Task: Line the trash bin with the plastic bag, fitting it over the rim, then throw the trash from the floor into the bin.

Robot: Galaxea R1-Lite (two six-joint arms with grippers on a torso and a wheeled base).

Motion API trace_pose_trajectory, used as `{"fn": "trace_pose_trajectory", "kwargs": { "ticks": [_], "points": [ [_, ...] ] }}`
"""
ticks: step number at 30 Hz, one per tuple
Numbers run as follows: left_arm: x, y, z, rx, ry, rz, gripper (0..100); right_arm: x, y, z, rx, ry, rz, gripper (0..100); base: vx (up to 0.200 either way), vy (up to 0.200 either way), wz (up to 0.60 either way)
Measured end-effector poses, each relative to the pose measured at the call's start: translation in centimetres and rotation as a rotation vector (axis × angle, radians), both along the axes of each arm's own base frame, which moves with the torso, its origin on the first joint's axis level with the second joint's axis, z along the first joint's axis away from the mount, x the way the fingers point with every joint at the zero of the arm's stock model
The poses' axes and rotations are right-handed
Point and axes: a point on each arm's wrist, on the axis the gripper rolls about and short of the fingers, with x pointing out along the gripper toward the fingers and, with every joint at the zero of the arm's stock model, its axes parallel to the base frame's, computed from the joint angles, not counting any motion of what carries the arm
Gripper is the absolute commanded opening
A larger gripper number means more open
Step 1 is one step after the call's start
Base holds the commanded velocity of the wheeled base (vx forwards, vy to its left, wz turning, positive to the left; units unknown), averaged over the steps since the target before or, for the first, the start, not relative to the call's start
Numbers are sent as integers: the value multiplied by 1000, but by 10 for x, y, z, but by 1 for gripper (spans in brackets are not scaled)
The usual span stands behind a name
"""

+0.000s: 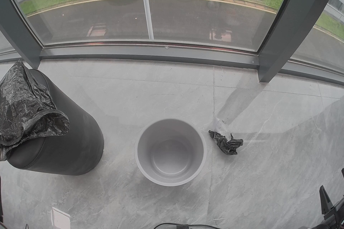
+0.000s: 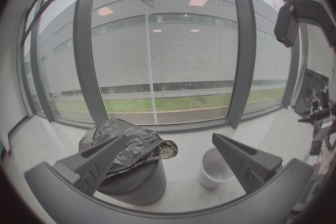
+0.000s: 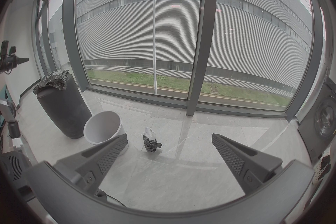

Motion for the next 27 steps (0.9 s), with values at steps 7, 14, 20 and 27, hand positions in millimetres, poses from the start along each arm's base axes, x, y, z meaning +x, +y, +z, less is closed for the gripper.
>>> {"fn": "trace_pose_trajectory", "kwargs": {
  "ticks": [7, 14, 20, 27],
  "points": [
    [35, -2, -4, 224, 184, -18, 100, -2, 0, 14, 59, -56, 14, 100, 0, 0, 0],
    [74, -6, -23, 586, 357, -49, 100, -12, 1, 86, 125, -205, 41, 100, 0, 0, 0],
    [116, -11, -23, 870, 354, -16, 100, 0, 3, 126, 117, -198, 149, 100, 0, 0, 0],
    [160, -28, -18, 910, 307, 47, 100, 19, 4, 141, 118, -140, 186, 100, 0, 0, 0]
  ]
}}
